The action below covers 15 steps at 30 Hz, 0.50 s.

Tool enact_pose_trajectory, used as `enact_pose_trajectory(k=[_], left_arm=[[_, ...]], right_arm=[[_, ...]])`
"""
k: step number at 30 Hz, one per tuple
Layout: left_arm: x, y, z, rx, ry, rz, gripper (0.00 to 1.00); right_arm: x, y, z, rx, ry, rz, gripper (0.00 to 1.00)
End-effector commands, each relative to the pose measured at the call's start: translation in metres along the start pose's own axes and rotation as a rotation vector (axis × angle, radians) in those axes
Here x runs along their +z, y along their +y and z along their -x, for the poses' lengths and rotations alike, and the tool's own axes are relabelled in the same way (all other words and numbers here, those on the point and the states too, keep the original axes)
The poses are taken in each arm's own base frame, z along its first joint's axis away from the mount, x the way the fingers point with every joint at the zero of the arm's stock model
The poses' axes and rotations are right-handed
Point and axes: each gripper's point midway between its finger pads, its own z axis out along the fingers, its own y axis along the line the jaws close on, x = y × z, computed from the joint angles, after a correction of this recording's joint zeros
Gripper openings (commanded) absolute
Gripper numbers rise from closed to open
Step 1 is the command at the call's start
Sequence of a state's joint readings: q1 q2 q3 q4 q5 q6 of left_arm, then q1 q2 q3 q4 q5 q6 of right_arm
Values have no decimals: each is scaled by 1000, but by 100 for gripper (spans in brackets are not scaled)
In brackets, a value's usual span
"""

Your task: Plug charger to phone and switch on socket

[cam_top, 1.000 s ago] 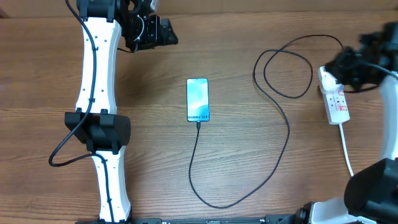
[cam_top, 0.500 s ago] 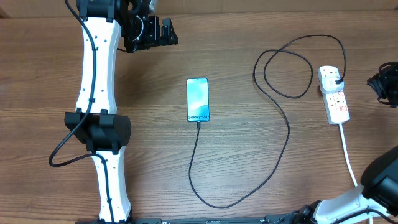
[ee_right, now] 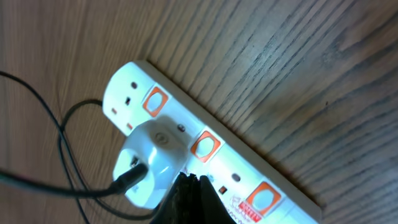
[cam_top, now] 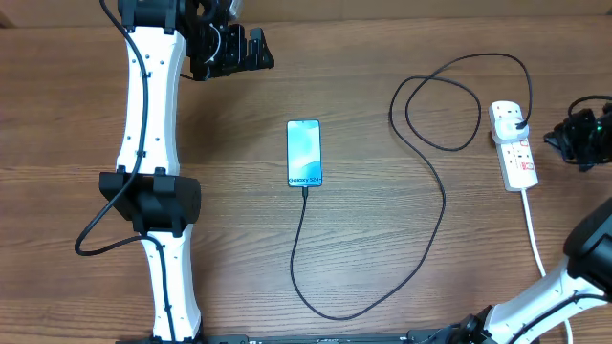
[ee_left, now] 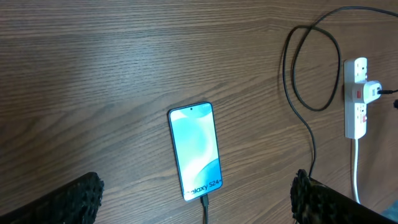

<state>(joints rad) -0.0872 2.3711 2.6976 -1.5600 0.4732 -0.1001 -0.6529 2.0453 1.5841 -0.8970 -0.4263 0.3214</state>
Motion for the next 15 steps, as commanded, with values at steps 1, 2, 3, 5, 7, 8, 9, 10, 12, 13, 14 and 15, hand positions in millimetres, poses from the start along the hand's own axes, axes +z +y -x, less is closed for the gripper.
enact_pose_trajectory(k=[1, 2, 3, 5, 7, 8, 9, 10, 12, 13, 14, 15], left_arm=[[-14, -8, 3, 33, -36, 5, 100], [-14, -8, 3, 33, -36, 5, 100], [-14, -8, 3, 33, -36, 5, 100], [-14, -8, 3, 33, -36, 5, 100], [-14, -8, 3, 33, -36, 5, 100], [-14, -8, 3, 33, -36, 5, 100], [-14, -8, 3, 33, -36, 5, 100], [-14, -9, 3, 34, -36, 4, 99], [-14, -8, 3, 33, -36, 5, 100], [-14, -8, 3, 33, -36, 5, 100], [-14, -8, 3, 33, -35, 5, 100], [-14, -8, 3, 33, -35, 5, 100]], right_arm=[[11, 2, 3, 22, 17, 20, 4], [13, 1, 2, 24, 21, 20, 4], [15, 0, 2, 25, 25, 19, 4], [18, 1, 2, 24, 28, 24, 4], [20, 4, 3, 15, 24, 35, 4], [21, 5, 3, 11, 21, 37, 4], [21, 6, 3, 7, 19, 38, 4], [24, 7, 2, 1, 20, 40, 4], [28, 9, 0, -6, 20, 43, 4], [30, 11, -1, -8, 19, 44, 4], [31, 11, -1, -11, 19, 45, 4], [31, 13, -2, -15, 18, 45, 4]])
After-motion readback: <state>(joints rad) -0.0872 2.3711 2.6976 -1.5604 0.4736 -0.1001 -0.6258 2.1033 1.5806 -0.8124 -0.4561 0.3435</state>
